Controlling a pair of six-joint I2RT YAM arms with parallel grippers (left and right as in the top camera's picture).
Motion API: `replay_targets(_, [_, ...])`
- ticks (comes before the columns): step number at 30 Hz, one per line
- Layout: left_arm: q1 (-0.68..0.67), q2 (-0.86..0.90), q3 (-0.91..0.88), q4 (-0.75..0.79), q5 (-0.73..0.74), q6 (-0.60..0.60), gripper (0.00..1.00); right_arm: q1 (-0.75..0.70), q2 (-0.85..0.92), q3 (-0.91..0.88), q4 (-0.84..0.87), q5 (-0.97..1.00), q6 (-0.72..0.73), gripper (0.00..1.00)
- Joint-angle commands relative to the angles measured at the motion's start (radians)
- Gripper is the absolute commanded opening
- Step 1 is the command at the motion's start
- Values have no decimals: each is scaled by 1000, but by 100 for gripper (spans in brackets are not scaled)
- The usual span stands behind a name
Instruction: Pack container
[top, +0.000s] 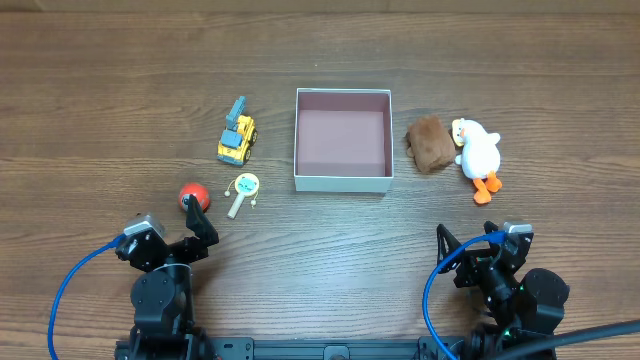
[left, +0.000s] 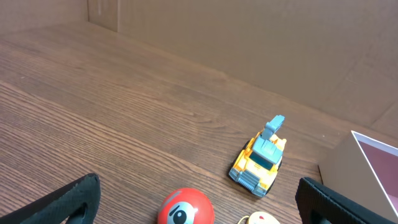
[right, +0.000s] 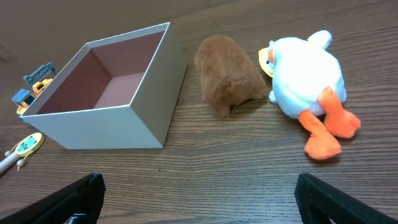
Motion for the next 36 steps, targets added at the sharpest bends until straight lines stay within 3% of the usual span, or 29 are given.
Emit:
replay_targets(1, [6,-10,-7,7,11,-7,100,8,-11,-5,3,6,-4,100])
replay_targets(36, [6,-10,-7,7,11,-7,100,8,-11,-5,2,6,-4,100])
